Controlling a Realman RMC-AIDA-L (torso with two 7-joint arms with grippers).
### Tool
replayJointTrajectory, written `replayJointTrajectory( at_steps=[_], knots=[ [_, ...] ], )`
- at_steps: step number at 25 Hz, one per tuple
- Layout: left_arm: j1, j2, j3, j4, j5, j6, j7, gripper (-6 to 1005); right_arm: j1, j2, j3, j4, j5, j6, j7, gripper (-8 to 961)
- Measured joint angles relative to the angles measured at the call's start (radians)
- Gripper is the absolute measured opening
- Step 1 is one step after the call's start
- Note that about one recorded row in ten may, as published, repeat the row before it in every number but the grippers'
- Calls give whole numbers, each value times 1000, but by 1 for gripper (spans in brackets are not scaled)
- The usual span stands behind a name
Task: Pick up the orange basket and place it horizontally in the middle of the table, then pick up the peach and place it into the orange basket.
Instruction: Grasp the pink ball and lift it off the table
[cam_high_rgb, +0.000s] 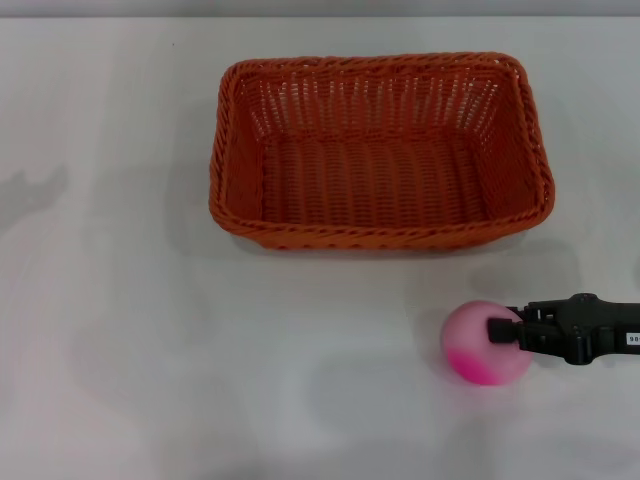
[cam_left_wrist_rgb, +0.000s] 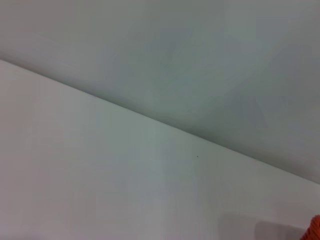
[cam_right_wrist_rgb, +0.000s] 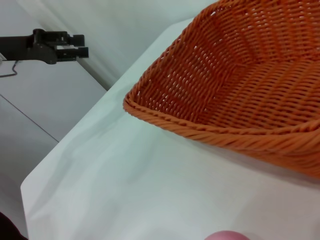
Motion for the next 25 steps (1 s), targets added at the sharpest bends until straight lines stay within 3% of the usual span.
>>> replayJointTrajectory(
  at_steps=[9, 25],
  knots=[
    [-1, 1, -21, 5, -15, 4, 11, 556, 16, -2, -3, -7, -29, -2, 8, 215],
    [-2, 2, -28, 12, -30, 4, 23, 556, 26, -1, 4, -43, -25, 27, 35, 130]
  ],
)
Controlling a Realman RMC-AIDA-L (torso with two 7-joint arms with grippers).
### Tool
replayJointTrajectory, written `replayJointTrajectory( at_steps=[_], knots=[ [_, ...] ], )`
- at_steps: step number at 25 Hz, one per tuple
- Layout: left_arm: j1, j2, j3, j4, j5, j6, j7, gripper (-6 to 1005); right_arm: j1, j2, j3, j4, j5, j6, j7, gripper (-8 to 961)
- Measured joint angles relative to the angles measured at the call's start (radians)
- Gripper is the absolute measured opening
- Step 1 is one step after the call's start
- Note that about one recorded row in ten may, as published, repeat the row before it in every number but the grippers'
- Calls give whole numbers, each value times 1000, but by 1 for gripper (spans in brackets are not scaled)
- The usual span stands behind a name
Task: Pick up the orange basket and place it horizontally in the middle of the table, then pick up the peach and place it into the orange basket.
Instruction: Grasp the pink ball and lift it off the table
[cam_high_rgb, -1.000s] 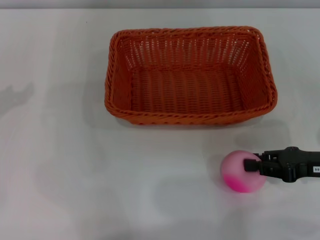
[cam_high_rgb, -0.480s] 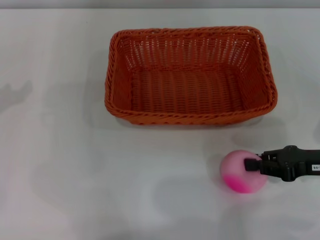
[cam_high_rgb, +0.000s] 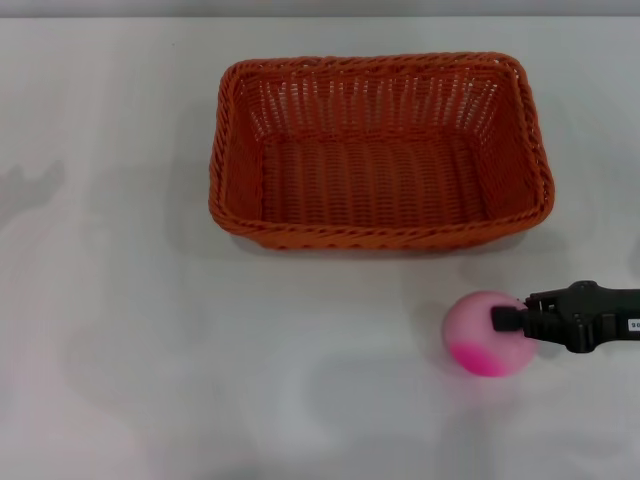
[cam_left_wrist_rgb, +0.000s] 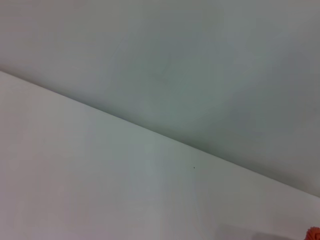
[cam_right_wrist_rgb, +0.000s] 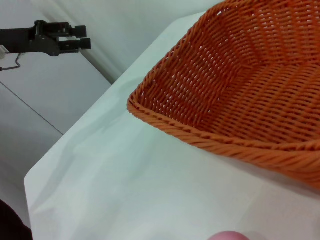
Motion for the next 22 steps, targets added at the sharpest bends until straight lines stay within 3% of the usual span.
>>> replayJointTrajectory(
  at_steps=[22],
  knots=[
    [-19, 0, -24, 9, -1, 16, -1, 556, -32, 2, 11, -143, 33, 80, 81, 119]
  ],
)
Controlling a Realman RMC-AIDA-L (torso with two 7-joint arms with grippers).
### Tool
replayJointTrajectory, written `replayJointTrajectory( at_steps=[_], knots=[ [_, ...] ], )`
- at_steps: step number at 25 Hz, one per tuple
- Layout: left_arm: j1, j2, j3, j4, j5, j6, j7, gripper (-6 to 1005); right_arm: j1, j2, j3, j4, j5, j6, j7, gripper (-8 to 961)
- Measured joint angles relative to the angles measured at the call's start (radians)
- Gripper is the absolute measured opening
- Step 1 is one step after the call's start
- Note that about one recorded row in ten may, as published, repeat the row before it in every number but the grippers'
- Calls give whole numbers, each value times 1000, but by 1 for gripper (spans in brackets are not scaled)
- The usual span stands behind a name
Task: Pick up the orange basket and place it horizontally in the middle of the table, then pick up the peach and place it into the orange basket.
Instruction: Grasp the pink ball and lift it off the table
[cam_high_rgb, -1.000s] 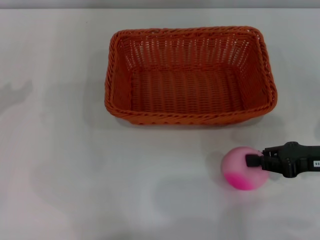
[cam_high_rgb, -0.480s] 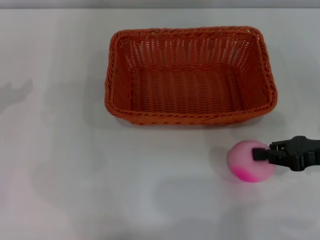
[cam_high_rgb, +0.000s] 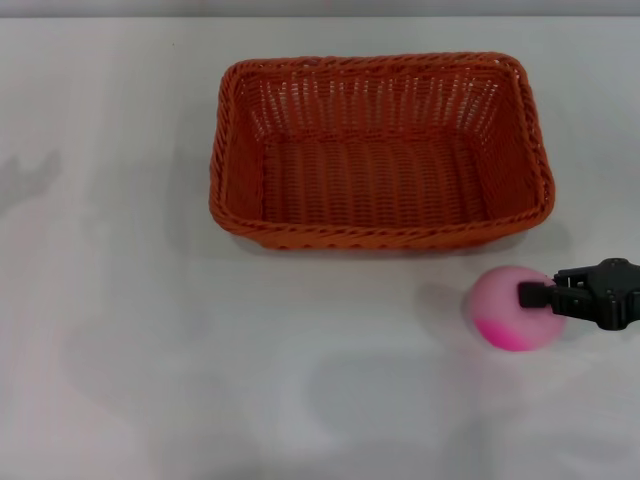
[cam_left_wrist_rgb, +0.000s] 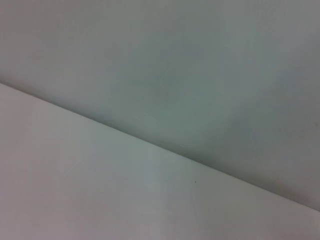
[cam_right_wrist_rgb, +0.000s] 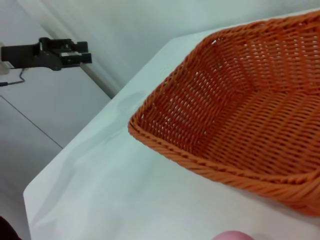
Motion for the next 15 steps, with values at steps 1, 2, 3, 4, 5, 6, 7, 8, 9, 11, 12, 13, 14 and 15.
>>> replayJointTrajectory(
  at_steps=[1, 2, 3, 4, 5, 6, 7, 8, 9, 11, 12, 13, 14, 15],
  knots=[
    [-3, 0, 0, 6, 0, 2, 0, 556, 1, 0, 0, -4, 0, 1, 5, 119],
    [-6, 1, 0, 11, 0, 4, 0, 556, 2, 1, 0, -11, 1, 3, 9, 119],
    [-7, 1, 0, 15, 0, 6, 0, 556, 2, 2, 0, -19, 4, 7, 15, 119],
    [-8, 1, 0, 16, 0, 7, 0, 556, 2, 2, 0, -26, 11, 10, 17, 119],
    [-8, 1, 0, 16, 0, 7, 0, 556, 2, 2, -1, -35, 21, 17, 20, 119],
    [-9, 1, 0, 18, 0, 8, 0, 556, 2, 2, -1, -41, 30, 22, 21, 119],
    [-9, 1, 0, 18, 0, 8, 0, 556, 1, 2, -3, -49, 40, 27, 22, 119],
    [-10, 1, 0, 18, 0, 9, 0, 556, 0, 2, -4, -56, 48, 32, 26, 119],
    [-10, 1, 0, 18, 0, 9, 0, 556, 0, 2, -7, -63, 54, 34, 29, 119],
    [-11, 1, 0, 18, 0, 10, 0, 556, 0, 2, -11, -79, 64, 38, 40, 120],
    [-11, 2, 0, 18, 0, 12, 0, 556, 1, 2, -11, -83, 66, 40, 42, 120],
    [-12, 1, 0, 18, 0, 13, 0, 557, 2, 3, -12, -90, 69, 42, 44, 120],
    [-12, 1, 0, 18, 0, 13, 0, 557, 4, 3, -12, -97, 74, 45, 47, 120],
    [-12, 1, 0, 18, 0, 13, 0, 557, 5, 3, -13, -104, 79, 48, 51, 120]
  ],
)
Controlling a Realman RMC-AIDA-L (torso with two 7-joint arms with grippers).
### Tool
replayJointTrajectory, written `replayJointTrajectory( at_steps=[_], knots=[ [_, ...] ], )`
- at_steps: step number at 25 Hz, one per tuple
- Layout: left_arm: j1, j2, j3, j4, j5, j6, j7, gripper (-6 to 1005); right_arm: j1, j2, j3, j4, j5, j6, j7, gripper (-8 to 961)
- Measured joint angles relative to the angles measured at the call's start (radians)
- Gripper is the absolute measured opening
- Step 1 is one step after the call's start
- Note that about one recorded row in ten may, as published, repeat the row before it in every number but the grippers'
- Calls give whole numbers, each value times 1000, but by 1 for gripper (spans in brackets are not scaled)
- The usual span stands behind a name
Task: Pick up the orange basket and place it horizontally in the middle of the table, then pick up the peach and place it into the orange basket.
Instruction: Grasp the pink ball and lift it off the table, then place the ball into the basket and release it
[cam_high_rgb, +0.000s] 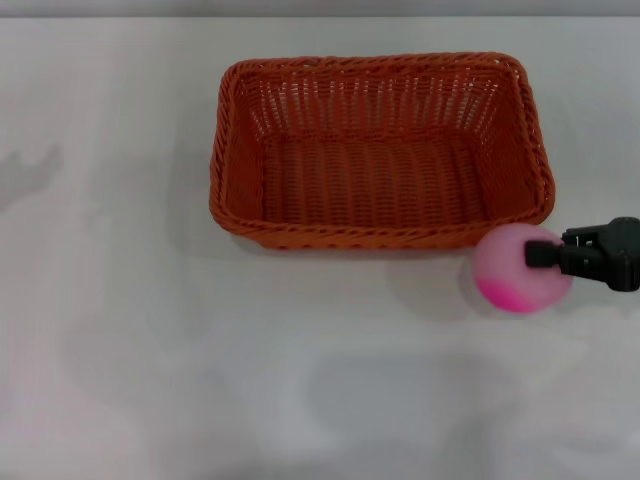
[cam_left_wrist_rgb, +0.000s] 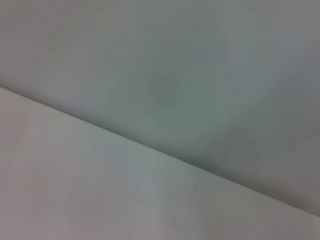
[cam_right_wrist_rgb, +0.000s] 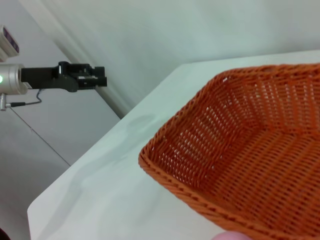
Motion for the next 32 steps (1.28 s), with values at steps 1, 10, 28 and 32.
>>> replayJointTrajectory(
  at_steps=[1, 10, 28, 32],
  knots=[
    [-1, 0, 0, 0, 0, 5, 0, 557, 0, 0, 0, -4, 4, 1, 2, 120],
    [-3, 0, 0, 2, 0, 9, 0, 557, 1, -2, -32, -72, 66, 24, 41, 119],
    [-6, 0, -10, 17, -13, 11, 14, 557, 84, 1, -130, -193, 193, 5, 101, 119],
    [-5, 0, -12, 34, -14, 11, 24, 557, 122, 2, -142, -182, 216, -30, 92, 119]
  ],
)
